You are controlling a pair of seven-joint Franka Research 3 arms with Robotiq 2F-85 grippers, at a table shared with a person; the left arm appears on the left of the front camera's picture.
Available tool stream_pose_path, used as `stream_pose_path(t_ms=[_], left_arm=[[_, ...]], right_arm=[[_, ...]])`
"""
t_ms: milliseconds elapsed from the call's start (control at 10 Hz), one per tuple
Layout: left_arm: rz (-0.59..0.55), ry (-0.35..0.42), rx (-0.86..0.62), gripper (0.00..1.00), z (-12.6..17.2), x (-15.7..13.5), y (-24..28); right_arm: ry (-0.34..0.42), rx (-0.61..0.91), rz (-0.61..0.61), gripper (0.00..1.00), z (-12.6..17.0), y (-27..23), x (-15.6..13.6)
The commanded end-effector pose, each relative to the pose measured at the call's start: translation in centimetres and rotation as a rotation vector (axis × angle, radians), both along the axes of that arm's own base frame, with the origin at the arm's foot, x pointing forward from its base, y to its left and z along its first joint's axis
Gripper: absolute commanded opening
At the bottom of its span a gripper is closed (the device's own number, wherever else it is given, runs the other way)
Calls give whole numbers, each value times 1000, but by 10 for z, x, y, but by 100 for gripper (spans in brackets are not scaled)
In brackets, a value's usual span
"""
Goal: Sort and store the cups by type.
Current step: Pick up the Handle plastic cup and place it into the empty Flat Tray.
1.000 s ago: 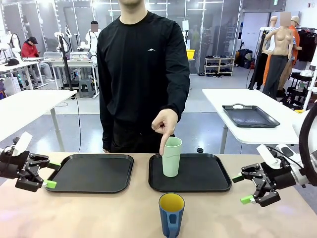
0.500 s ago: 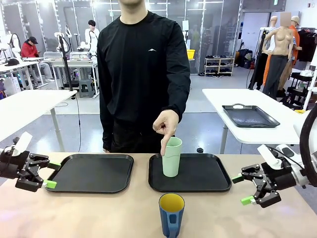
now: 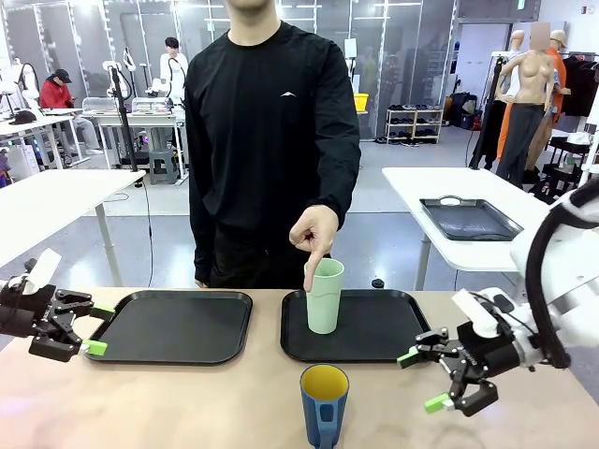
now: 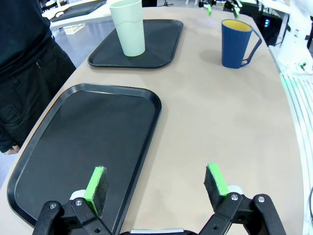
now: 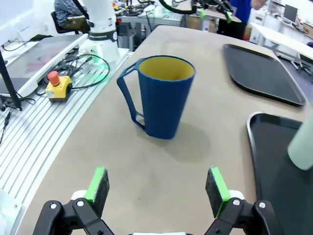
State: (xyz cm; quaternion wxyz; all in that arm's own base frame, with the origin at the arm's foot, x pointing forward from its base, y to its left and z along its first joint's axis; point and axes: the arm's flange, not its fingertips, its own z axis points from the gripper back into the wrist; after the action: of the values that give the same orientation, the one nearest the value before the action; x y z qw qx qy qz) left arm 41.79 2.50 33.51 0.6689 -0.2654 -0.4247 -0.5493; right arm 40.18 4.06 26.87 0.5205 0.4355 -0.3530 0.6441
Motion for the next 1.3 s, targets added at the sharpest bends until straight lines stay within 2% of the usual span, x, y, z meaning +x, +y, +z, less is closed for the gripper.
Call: stream_pose_path(t_ms=[0,300,900,1200], left_arm=[[-10,-9,0,100,-2,0,0],[-10,-9,0,100,-2,0,0],[-10,-9,0,100,-2,0,0],[-10,-9,0,100,-2,0,0]], right_arm=[[-28,28,-1,100,-14,26,1],[-45,61,-48,100,-29,58,-3],[-15,73,23,100,-43,97,-15],[-15,88,19,100,-47,110,-19]])
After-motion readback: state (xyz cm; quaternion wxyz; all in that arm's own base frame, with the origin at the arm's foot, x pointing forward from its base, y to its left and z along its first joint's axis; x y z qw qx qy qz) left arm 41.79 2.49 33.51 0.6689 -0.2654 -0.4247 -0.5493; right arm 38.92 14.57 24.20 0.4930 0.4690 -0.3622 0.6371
